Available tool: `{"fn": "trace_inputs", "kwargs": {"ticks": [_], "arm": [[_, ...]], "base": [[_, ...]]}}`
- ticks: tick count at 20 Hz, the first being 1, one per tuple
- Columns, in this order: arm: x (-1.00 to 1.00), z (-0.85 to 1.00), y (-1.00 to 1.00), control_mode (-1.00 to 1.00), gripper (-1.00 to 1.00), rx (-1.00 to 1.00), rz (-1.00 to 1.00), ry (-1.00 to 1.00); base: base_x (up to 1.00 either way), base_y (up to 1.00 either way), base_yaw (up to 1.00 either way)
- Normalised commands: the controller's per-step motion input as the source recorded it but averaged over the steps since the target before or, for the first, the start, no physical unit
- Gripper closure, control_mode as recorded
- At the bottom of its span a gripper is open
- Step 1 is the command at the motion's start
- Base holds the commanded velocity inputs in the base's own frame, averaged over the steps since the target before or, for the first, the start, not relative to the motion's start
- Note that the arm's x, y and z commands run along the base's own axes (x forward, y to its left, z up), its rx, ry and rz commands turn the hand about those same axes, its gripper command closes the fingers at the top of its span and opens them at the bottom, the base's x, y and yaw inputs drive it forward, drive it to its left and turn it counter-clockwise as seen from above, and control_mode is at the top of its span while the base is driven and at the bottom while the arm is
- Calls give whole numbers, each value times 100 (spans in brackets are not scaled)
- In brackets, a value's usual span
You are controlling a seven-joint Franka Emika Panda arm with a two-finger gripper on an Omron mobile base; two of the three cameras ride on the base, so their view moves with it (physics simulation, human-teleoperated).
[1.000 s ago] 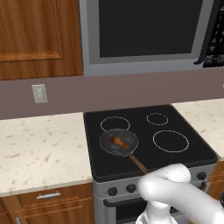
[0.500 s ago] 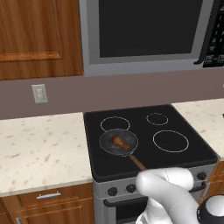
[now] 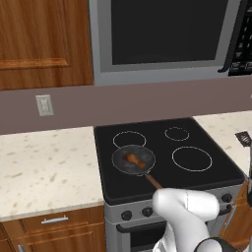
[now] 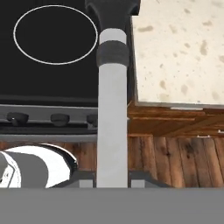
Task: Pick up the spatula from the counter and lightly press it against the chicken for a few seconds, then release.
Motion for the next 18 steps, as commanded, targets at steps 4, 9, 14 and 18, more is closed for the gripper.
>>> {"fn": "trace_inputs", "kwargs": {"ticks": [4, 9, 14, 18], "arm": [[-40, 22, 43, -100, 100, -10, 21, 5], [-38, 12, 39, -100, 100, -3, 25, 0], [-22, 31, 50, -100, 100, -3, 24, 0], [-7, 58, 48, -100, 100, -5, 19, 4]], "base": [[0, 0, 0], [0, 0, 0], [0, 0, 0], [0, 0, 0]]}}
